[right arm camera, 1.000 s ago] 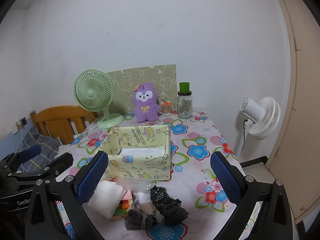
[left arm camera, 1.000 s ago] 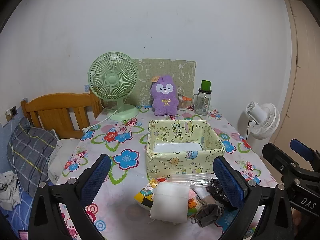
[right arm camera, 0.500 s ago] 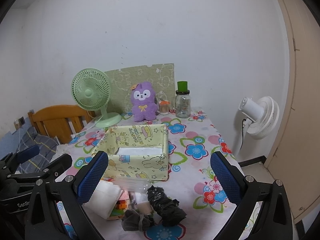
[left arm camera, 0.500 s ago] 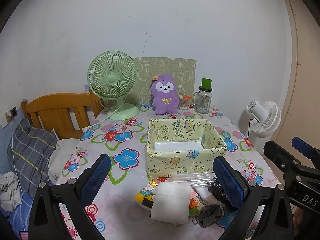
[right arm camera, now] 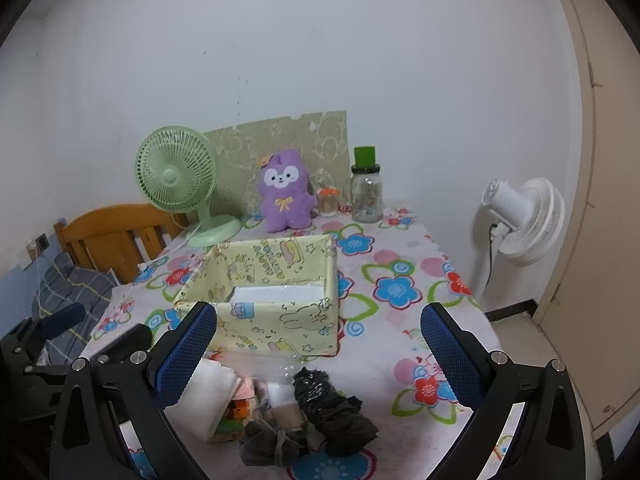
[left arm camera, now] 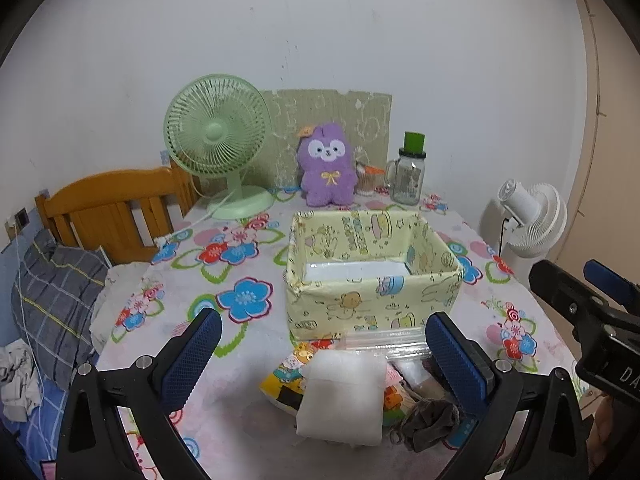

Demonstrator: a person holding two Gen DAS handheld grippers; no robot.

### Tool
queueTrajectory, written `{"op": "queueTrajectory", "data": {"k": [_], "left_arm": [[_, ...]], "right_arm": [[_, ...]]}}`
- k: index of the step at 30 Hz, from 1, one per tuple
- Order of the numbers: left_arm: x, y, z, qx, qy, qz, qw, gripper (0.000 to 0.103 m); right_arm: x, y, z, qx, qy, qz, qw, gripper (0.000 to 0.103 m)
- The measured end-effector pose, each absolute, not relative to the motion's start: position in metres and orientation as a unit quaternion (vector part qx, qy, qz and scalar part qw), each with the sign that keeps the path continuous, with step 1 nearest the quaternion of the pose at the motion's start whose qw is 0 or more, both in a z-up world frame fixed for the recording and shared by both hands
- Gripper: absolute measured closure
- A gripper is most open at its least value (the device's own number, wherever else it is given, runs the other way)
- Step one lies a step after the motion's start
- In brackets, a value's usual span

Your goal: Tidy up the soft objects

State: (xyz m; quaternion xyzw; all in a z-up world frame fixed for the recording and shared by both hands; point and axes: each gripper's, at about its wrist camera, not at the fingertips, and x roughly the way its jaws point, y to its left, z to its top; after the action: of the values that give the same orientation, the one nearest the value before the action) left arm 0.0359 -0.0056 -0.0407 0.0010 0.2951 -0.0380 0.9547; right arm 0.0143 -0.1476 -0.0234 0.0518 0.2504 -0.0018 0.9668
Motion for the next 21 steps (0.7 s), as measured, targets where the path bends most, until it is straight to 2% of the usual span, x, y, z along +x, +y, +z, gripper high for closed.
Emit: {"op": "queueTrajectory", "data": {"k": [21], "left_arm": [[0.067, -0.016, -0.099, 0.001, 0.370, -0.061, 0.927, 0.007]], "right_arm": [[0.051, -0.144, -0.081, 0.044, 0.324, 0.015, 0.945, 0.010]]}}
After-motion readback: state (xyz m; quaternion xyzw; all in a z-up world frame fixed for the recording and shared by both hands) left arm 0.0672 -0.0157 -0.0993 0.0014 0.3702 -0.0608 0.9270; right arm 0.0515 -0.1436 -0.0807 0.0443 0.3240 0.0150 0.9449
